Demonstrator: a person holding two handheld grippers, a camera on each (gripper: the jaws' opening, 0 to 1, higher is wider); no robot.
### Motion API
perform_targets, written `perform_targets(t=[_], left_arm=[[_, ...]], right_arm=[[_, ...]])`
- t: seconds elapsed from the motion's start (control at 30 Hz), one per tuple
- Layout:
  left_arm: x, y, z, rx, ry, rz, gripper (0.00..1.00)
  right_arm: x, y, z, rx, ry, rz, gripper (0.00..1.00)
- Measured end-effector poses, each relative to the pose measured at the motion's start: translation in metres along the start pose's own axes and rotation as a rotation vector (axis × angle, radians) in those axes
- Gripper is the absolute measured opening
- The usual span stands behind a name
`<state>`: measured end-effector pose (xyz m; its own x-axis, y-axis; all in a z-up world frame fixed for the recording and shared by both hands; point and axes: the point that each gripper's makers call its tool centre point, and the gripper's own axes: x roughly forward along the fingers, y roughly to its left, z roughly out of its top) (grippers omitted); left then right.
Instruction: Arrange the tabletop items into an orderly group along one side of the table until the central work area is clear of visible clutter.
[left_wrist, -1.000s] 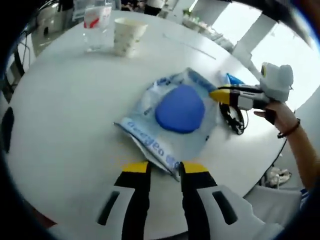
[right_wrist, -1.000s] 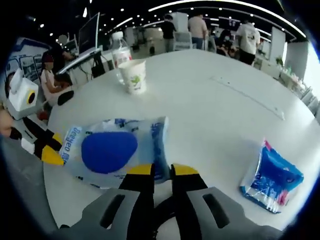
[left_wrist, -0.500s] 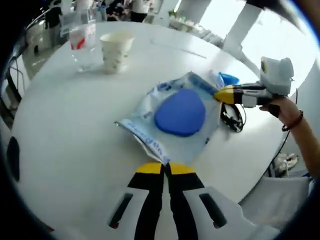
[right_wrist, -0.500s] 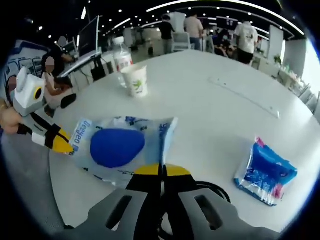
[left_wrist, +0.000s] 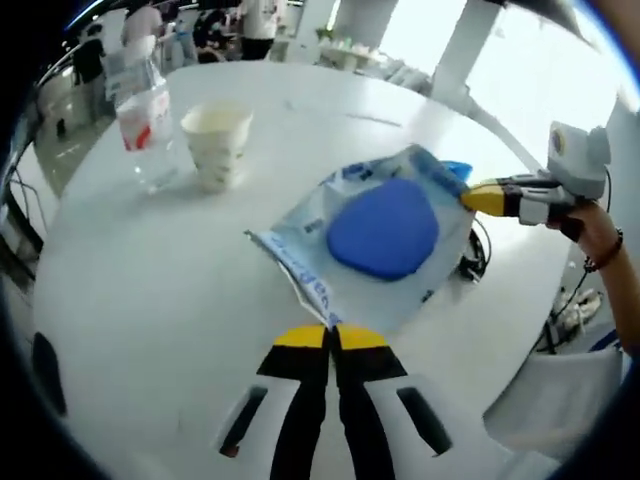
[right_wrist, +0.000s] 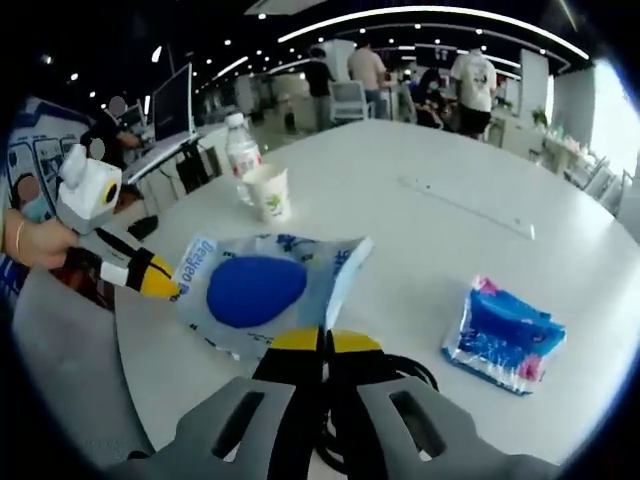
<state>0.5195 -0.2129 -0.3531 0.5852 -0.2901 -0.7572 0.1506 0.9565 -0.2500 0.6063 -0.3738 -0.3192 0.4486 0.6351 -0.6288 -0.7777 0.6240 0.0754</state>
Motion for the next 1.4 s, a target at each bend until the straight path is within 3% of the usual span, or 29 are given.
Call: perform_targets(t=[0.27,0.3,0.57,0.73,1.13,1.4], left_arm=[[0.011,0.005,0.029,0.015,-0.002,-0.014,0.0],[0.015,0.003,0.034,0.046,0.001,-0.034,0.0],[0.034,0.01,0.062,0.048,-0.009,0.003,0.0],[0.045,0.013,0.085,0.098,-0.035,0.042,0.0],[0.073,0.027,0.106,0.134,-0.048,0.123,0.0],[0.084,0.031,0.112,0.139,-0.057,0.138,0.0]], right_arm=[[-0.006,-0.009,0.004,0.04,-0.016,-0.035,0.01],[-0.006,-0.011,0.005,0.044,-0.018,-0.046,0.01],[-0.001,-0.022,0.007,0.102,-0.028,-0.078,0.01],[0.006,-0.032,0.006,0.13,-0.028,-0.093,0.01],[0.031,-0.051,0.003,0.183,-0.02,-0.119,0.01],[0.043,-0.065,0.002,0.2,-0.021,-0.143,0.01]])
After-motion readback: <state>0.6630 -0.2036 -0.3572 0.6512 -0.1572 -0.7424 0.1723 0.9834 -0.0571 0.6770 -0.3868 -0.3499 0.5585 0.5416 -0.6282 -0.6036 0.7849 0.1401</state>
